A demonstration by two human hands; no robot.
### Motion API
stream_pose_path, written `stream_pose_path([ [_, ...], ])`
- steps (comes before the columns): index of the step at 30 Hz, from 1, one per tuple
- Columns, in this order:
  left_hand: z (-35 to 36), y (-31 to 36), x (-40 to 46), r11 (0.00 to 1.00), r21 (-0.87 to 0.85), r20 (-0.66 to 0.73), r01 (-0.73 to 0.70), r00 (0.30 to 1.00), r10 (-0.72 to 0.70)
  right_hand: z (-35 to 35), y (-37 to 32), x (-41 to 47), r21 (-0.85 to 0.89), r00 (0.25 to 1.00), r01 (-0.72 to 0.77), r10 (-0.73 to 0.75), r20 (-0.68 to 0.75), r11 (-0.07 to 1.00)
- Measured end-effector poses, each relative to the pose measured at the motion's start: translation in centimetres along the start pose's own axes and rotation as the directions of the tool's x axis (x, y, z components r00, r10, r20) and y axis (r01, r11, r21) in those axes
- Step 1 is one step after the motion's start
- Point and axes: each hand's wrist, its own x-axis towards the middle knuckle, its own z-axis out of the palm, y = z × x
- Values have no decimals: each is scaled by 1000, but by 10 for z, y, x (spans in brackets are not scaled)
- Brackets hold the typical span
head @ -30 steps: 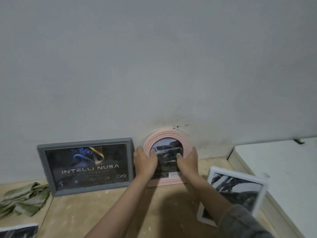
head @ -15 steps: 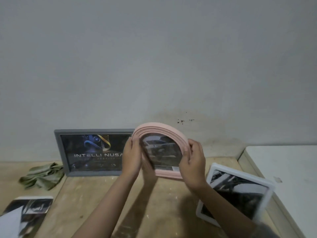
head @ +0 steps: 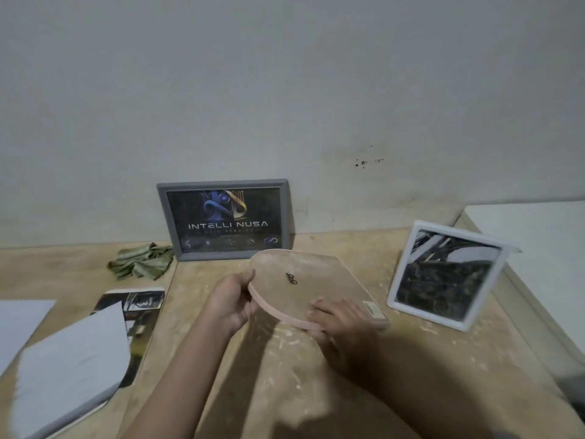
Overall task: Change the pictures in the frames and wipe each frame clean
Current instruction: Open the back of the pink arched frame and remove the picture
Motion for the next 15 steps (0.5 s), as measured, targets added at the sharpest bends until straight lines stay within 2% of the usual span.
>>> stream_pose_path([
  [2,-26,-9,-3,1000,15,3,5,1000,-5,5,-8,-17,43,991,-120,116,69,992],
  [4,-50,-18,-3,1000,16,9,8,1000,-8,12,-7,-32,73,951,-306,302,69,949],
  [5,-61,-22,-3,1000,11,10,14,1000,-14,18,-5,-39,95,904,-425,419,82,900],
  [7,-84,-29,-4,999,-7,10,31,999,-31,32,-2,-53,130,747,-663,639,184,738],
  [8,-93,-32,-4,999,-19,18,42,999,-42,39,-1,-58,154,691,-721,683,236,676],
  [10,-109,-40,-4,996,-55,34,70,997,-68,50,-7,-69,212,652,-757,691,312,618],
  [12,-120,-46,-5,992,-88,72,95,993,-89,56,-20,-71,222,634,-770,681,365,598],
  [15,-128,-53,-6,985,-138,116,101,990,-85,65,-33,-76,177,638,-762,676,370,622],
])
